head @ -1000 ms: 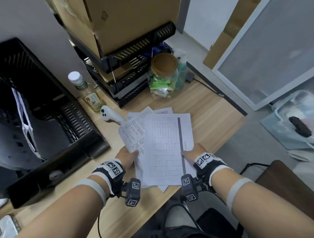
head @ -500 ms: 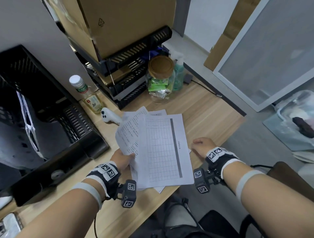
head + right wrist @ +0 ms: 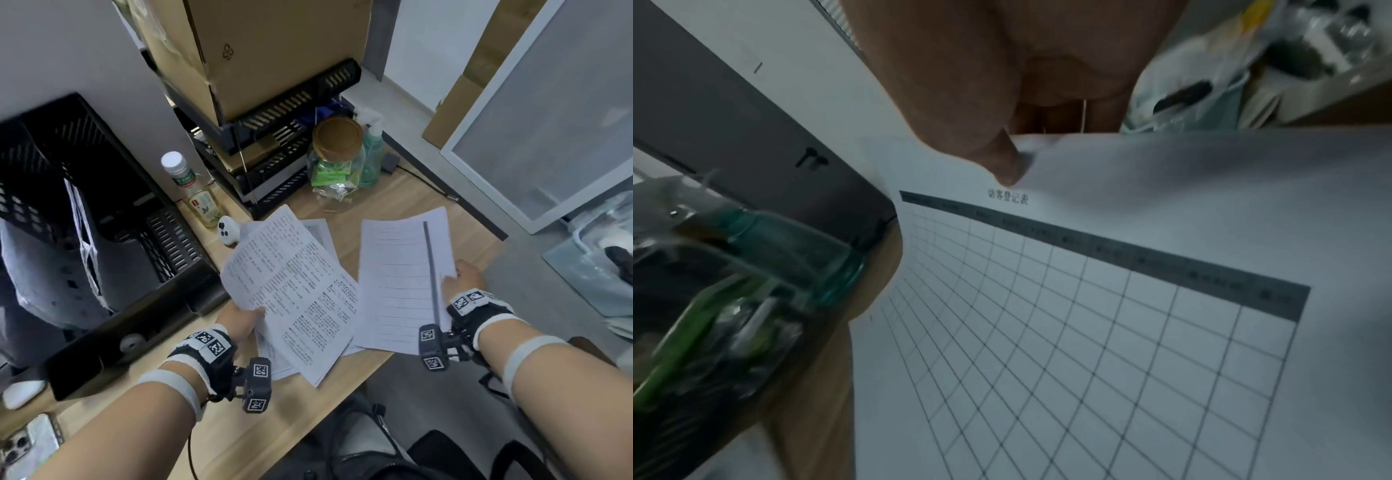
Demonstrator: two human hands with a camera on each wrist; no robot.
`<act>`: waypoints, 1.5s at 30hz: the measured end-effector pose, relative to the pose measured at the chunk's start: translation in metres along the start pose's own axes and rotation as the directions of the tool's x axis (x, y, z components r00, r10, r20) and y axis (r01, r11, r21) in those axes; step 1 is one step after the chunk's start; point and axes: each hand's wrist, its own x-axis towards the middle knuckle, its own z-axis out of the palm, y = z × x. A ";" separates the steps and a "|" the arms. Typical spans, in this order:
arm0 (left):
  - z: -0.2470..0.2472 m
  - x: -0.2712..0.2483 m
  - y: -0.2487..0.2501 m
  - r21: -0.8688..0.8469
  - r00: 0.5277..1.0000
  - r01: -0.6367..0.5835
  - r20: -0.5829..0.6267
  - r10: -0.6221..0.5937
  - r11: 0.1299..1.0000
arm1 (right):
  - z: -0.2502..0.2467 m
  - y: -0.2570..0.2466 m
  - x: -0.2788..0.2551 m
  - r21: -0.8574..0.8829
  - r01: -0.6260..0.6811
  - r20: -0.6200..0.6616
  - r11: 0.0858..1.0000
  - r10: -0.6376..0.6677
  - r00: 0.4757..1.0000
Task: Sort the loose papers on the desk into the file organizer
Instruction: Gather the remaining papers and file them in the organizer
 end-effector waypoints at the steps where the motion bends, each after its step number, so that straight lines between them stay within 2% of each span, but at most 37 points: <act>1: 0.003 -0.016 0.013 -0.015 1.000 -0.012 0.006 0.012 1.000 | -0.008 0.003 0.003 -0.010 -0.010 -0.010 1.000 0.010 1.000; 5: 0.015 -0.056 0.049 -0.113 0.996 -0.043 0.077 0.052 0.993 | -0.017 0.007 0.007 -0.027 -0.043 0.029 0.999 0.043 0.999; 8: 0.010 -0.065 0.068 -0.142 0.989 -0.070 0.122 0.087 0.987 | -0.016 0.004 0.004 0.014 -0.042 0.051 0.999 0.041 0.998; 11: 0.004 -0.070 0.082 -0.191 0.986 -0.096 0.118 0.120 0.977 | -0.013 0.001 -0.001 0.055 -0.047 0.086 0.997 0.043 0.995; 15: 0.015 -0.069 0.089 -0.229 0.986 -0.073 0.128 0.104 0.971 | -0.004 -0.001 -0.006 0.121 -0.046 0.183 0.992 0.023 0.983; 18: 0.021 -0.062 0.087 -0.262 0.994 -0.031 0.096 0.058 0.964 | 0.008 -0.015 -0.016 0.188 -0.008 0.260 0.982 -0.042 0.965; 20: 0.032 -0.059 0.082 -0.175 0.994 -0.010 0.101 0.028 0.985 | 0.017 -0.020 -0.021 0.210 -0.025 0.324 0.977 -0.046 0.945; 24: 0.069 -0.052 0.067 0.015 0.988 -0.025 0.156 0.022 1.000 | 0.045 -0.010 -0.016 0.251 -0.282 0.508 0.926 0.122 0.852; 25: 0.077 -0.049 0.064 0.062 0.991 -0.036 0.133 0.028 0.997 | 0.051 -0.006 -0.012 0.228 -0.285 0.535 0.931 0.125 0.836; 27: 0.089 -0.037 0.057 0.218 0.995 -0.076 0.076 0.060 0.973 | 0.062 0.004 -0.002 0.184 -0.199 0.556 0.963 0.066 0.829; 30: 0.103 -0.030 0.059 0.477 0.987 -0.157 0.056 0.148 0.865 | 0.071 0.014 0.006 0.160 -0.117 0.594 0.980 -0.001 0.804; 33: 0.116 -0.039 0.072 0.598 0.973 -0.229 0.106 0.207 0.768 | 0.086 0.029 0.022 0.133 -0.076 0.620 0.988 -0.023 0.784; 35: 0.120 -0.036 0.074 0.589 0.968 -0.251 0.165 0.190 0.768 | 0.082 0.020 0.019 0.160 -0.057 0.615 0.985 -0.054 0.787; 38: 0.119 -0.039 0.077 0.493 0.967 -0.244 0.186 0.173 0.835 | 0.063 -0.006 -0.002 0.186 -0.040 0.598 0.982 -0.081 0.798; 42: 0.111 -0.041 0.071 0.265 0.993 -0.107 0.073 0.090 0.958 | 0.050 -0.019 -0.008 0.141 0.124 0.609 0.982 -0.185 0.772; 45: 0.099 -0.043 0.066 0.180 0.995 -0.094 -0.012 0.098 0.979 | 0.035 -0.037 -0.017 0.166 0.229 0.577 0.959 -0.282 0.766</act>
